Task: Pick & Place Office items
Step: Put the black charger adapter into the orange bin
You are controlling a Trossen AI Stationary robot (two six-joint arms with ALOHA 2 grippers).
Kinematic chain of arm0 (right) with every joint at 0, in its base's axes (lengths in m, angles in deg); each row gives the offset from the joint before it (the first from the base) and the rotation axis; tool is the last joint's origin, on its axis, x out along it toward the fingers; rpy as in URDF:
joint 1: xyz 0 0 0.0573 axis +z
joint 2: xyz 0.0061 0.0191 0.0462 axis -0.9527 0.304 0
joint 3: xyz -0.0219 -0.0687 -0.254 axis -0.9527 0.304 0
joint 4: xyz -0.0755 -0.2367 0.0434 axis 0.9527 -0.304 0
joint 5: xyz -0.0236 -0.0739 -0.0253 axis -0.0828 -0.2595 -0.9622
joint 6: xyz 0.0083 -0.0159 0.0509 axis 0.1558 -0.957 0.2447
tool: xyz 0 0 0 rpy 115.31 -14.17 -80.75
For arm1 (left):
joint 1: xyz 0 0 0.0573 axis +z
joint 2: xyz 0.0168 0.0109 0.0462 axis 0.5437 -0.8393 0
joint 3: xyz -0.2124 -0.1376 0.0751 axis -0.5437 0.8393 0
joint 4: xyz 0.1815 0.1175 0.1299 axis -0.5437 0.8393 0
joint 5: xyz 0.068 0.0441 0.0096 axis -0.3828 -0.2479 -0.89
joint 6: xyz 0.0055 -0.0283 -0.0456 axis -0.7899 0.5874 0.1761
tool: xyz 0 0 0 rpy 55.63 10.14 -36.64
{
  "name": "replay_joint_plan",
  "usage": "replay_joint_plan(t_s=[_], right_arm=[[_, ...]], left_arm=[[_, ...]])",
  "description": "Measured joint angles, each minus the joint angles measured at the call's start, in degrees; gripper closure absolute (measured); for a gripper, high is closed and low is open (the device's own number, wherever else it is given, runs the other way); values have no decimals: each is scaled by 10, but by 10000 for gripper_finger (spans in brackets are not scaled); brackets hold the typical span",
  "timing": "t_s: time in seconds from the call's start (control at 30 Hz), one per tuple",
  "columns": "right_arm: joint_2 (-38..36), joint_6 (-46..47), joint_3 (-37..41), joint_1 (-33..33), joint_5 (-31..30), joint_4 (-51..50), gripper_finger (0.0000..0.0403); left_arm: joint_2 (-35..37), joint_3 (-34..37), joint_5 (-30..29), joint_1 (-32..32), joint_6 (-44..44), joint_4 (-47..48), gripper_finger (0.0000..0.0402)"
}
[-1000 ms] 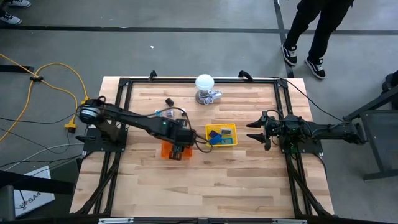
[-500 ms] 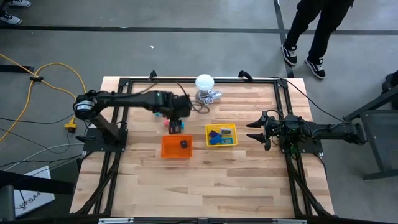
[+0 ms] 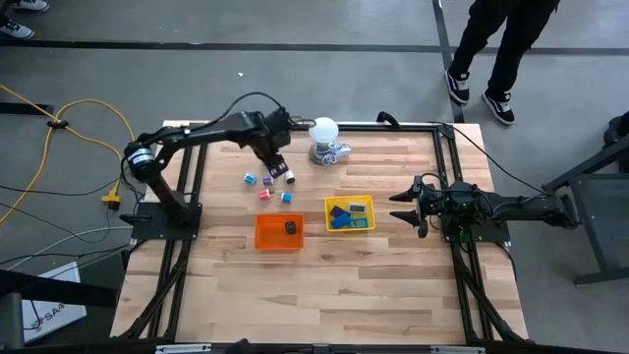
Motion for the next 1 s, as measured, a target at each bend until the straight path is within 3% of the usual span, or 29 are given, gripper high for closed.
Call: replay_joint_plan(t_s=[0.23,0.7,1.0], right_arm=[[0,0,0,0,0,0,183],[0,0,0,0,0,0,183],[0,0,0,0,0,0,183]], left_arm=[[-33,0,18,46,-32,-25,218],[-42,0,27,67,-34,-6,216],[-42,0,41,72,-25,-6,152]])
